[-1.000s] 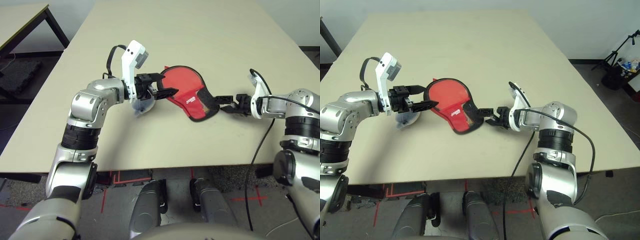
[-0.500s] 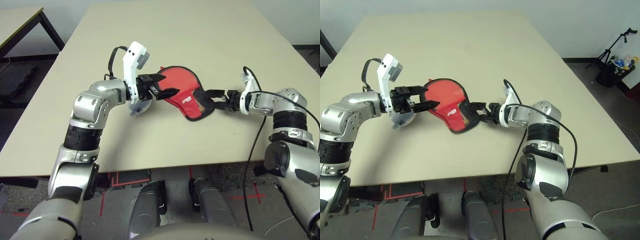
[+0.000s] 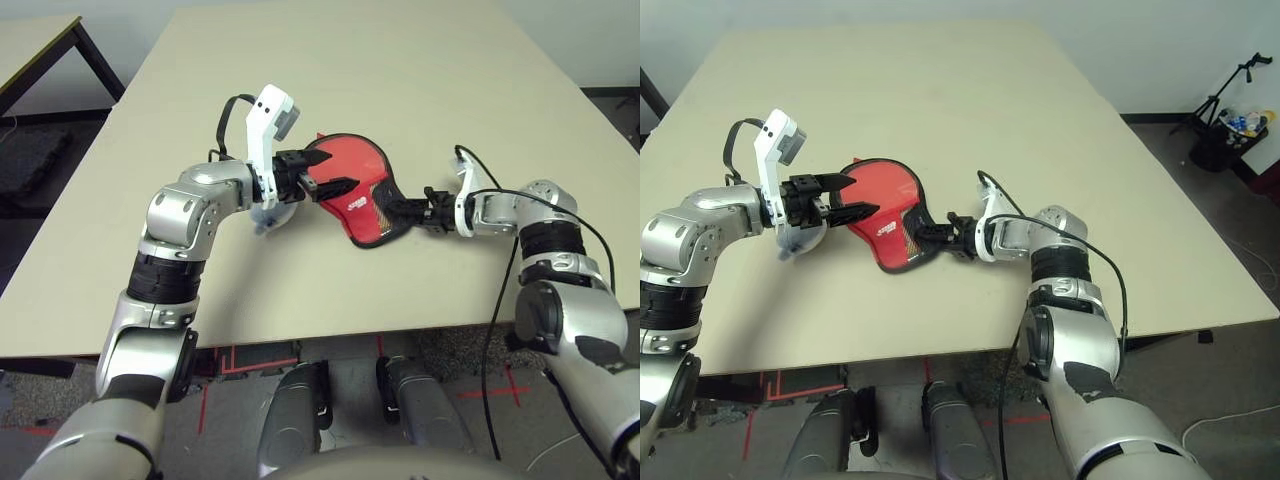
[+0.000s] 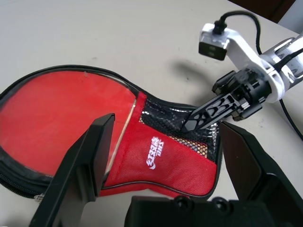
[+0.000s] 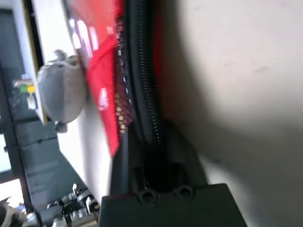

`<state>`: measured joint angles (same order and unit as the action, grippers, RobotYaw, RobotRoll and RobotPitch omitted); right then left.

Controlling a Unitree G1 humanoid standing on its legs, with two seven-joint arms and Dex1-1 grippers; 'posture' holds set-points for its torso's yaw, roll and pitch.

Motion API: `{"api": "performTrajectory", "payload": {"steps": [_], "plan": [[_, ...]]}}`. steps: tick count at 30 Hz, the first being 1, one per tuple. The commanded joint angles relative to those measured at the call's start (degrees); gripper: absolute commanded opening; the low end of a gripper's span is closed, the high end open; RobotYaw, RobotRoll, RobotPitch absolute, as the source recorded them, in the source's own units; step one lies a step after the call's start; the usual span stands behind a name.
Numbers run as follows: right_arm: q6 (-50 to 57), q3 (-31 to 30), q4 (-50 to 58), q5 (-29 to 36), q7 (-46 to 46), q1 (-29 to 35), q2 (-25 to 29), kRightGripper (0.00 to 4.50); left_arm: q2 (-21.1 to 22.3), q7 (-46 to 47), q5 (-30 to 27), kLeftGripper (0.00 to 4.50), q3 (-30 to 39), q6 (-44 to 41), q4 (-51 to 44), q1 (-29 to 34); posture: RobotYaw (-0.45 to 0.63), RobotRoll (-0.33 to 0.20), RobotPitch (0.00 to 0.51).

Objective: Store the ping-pong paddle in its case and zip it.

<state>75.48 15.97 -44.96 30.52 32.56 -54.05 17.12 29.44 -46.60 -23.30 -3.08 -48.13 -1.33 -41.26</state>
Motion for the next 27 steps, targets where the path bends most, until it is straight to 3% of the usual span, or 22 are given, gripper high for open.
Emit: {"api": "performTrajectory", "payload": {"steps": [1, 7, 12, 17, 23, 25, 27], "plan": [[0.7, -1.7, 1.2, -1.2, -0.6, 2.0, 0.6, 0.04, 0.1, 0.0, -0.8, 4.5, 0.0, -0.7, -0.9, 0.6, 0.0, 0.0, 0.159], [1.9, 0.3, 5.6, -0.8, -3.7, 4.0, 2.3, 0.04, -0.1, 0.2, -0.8, 4.5, -0.1, -0.8, -1.0, 0.6, -0.01, 0.0, 0.162], [13.1, 5.2, 22.1, 3.0, -8.8, 9.8, 2.9, 0.04, -0.4, 0.5, -0.9, 4.5, -0.1, -0.8, -1.2, 0.9, -0.02, 0.0, 0.167], [17.0, 5.0, 40.0, 22.0, -17.8, 19.8, 5.6, 0.04, -0.6, 0.5, -0.7, 4.5, -0.9, 0.0, -0.7, 1.3, -0.04, 0.0, 0.172], [17.0, 4.9, 51.6, 52.8, -35.6, 32.8, 12.1, 0.03, -1.3, 0.4, -0.7, 4.5, -1.3, 0.5, 0.1, 1.3, -0.08, 0.0, 0.179], [8.6, -0.5, 54.7, 69.7, -46.1, 38.5, 18.5, 0.02, -1.5, 0.2, -0.7, 4.5, -1.5, 0.7, 0.4, 1.2, -0.09, 0.0, 0.181], [-0.4, -5.4, 57.8, 80.6, -53.4, 42.5, 23.8, 0.02, -1.7, -0.1, -0.6, 4.5, -1.7, 1.1, 1.0, 1.0, -0.09, 0.0, 0.181]]}}
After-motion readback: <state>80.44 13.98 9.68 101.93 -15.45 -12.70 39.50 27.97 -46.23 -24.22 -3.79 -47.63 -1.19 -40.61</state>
